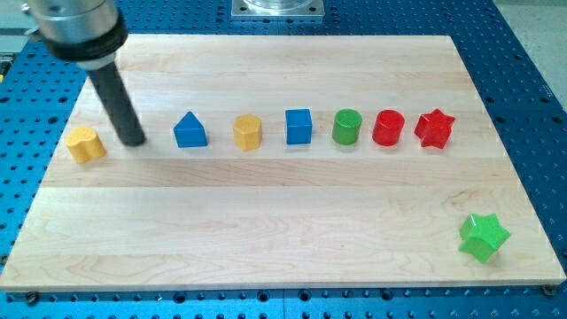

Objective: Adjust the green star in between the triangle and the heart

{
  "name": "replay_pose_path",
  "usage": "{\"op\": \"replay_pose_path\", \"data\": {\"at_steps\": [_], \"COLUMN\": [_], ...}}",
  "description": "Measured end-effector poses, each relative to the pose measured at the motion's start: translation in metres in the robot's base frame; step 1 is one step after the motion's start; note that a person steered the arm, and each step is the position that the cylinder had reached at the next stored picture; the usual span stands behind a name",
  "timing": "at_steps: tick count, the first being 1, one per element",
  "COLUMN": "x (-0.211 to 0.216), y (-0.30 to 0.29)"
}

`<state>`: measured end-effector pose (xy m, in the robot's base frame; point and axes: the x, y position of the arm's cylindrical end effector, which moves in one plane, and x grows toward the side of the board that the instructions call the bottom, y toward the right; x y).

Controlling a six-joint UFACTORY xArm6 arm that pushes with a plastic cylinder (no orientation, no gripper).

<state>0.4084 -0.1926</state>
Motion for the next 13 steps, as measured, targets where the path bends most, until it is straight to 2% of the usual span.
{"op": "replay_pose_path", "data": {"at_steps": [2,3,4,5,6,7,8,9,10,12,13], "x": [-0.005,0.016,0.037,0.118,0.117,0.098,0.107,0.165,0.183,0.137,0.127], "y": [0.054,0.054,0.011,0.048,0.177,0.345,0.483,0.525,0.464,0.262,0.324]}}
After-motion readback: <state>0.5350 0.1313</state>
